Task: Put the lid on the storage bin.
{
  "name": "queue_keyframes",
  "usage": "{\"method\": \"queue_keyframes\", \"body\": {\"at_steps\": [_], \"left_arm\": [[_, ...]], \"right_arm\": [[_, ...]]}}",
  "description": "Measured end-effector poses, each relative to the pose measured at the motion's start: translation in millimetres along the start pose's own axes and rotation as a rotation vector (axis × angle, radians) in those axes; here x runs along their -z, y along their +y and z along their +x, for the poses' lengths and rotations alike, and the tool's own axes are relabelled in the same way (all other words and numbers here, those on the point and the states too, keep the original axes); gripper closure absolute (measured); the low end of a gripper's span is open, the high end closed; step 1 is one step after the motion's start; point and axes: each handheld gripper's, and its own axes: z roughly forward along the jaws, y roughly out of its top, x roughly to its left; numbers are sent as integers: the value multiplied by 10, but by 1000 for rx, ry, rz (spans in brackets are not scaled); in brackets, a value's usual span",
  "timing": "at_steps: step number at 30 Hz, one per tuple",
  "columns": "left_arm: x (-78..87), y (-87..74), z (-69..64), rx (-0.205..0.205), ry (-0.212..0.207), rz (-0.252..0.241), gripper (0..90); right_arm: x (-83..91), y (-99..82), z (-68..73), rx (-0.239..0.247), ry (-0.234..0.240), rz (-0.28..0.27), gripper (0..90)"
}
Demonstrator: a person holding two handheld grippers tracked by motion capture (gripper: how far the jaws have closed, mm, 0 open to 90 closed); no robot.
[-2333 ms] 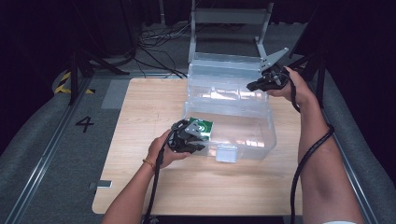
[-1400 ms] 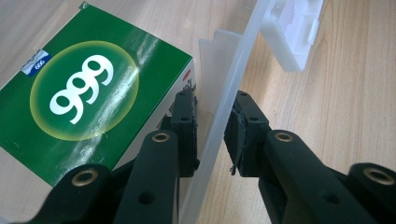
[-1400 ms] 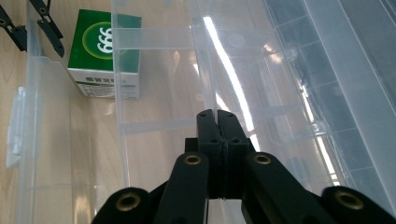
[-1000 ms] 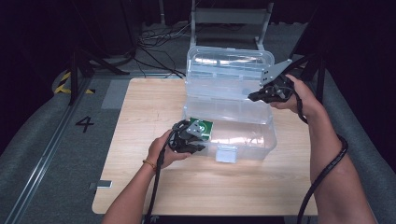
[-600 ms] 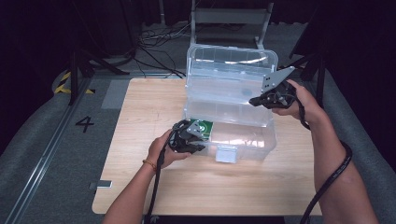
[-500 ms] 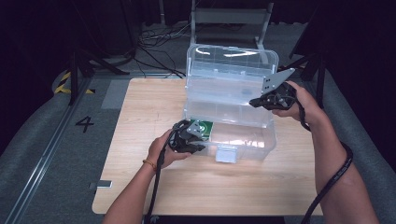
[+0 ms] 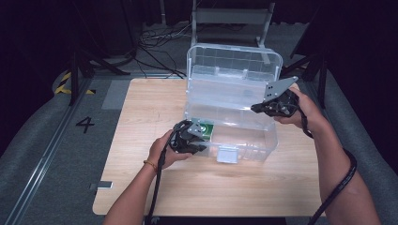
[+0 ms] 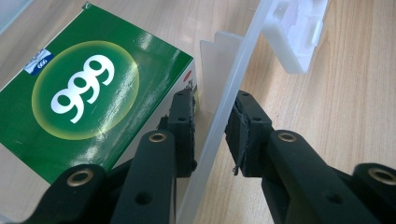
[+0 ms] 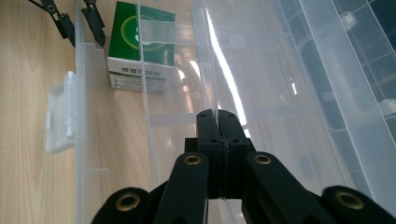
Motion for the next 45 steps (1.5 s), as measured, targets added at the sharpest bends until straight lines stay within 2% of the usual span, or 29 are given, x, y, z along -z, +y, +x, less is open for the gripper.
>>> {"method": "queue_keyframes", "body": {"at_steps": [18, 23, 24, 25, 26, 29, 30, 35, 38, 39, 41, 42, 44, 45], "left_arm": [[1, 7, -12, -2, 12, 10, 715], [22, 30, -67, -22, 38, -5, 703], [41, 43, -87, -25, 64, -9, 694], [51, 50, -99, -25, 59, -16, 637], [56, 57, -111, -37, 51, -18, 659], [47, 79, -155, -62, 89, 23, 689], [51, 79, -163, -62, 96, 4, 688], [71, 80, -148, -50, 85, 3, 690], [169, 81, -152, -39, 88, -35, 597], [210, 79, -155, -38, 80, -54, 620], [299, 64, -158, -28, 49, -111, 579], [362, 55, -169, -13, 52, -144, 559], [462, 42, -178, -19, 40, -173, 547], [537, 34, -180, -8, 42, -200, 541]], "right_arm": [[2, -45, 162, 17, 28, 3, 898], [8, -50, 205, 19, 28, 5, 895], [13, -46, 214, 22, 30, 3, 895], [15, -36, 229, 31, 36, -4, 894], [16, -22, 243, 36, 35, -3, 894], [9, 12, 285, 42, 22, 6, 895], [11, 12, 285, 40, 21, 8, 895], [22, -11, 290, 36, 28, 6, 900], [10, -9, 307, 39, 30, 5, 900], [7, -8, 320, 39, 27, 6, 900], [8, -15, 331, 38, 27, 5, 900], [9, -20, 333, 40, 26, 3, 900], [10, -26, 348, 41, 26, 3, 900], [10, -27, 355, 39, 29, 4, 900]]}}
